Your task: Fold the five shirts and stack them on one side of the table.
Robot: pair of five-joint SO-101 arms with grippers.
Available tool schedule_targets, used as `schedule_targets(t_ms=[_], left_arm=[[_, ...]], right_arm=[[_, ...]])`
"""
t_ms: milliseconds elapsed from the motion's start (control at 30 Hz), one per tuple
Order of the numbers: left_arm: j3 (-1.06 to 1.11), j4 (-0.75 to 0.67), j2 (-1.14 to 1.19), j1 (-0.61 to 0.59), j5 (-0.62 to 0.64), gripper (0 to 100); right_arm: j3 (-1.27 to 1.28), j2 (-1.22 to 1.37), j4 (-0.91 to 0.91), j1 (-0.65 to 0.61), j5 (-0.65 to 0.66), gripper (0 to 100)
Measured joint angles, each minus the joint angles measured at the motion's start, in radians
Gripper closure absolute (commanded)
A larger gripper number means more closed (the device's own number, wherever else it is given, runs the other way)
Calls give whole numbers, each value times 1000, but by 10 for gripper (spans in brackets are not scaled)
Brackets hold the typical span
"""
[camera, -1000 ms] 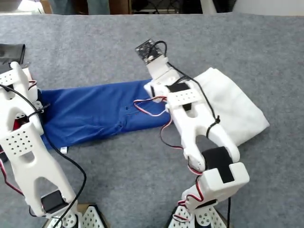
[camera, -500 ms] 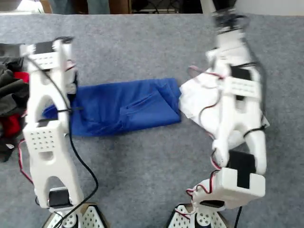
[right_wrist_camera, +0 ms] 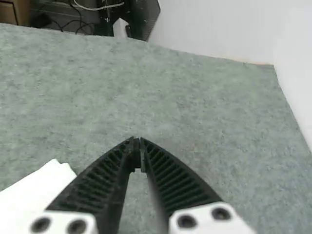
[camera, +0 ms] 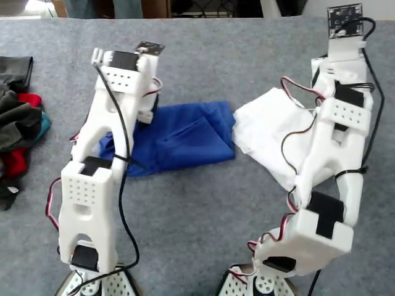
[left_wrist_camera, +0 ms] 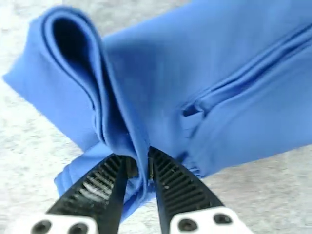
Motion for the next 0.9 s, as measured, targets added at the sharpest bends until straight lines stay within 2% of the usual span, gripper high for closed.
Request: schedule_targets(t_ms=[200,633,900], left_arm=[[-11,0,0,107,61,971],[-186,2,-2,264,210,971],[-190,-107,66,318,307,971]], right_arm=[[-92,63,60,21,0,983],[-97,63,66,25,0,983],[-97,72,66,31,0,983]])
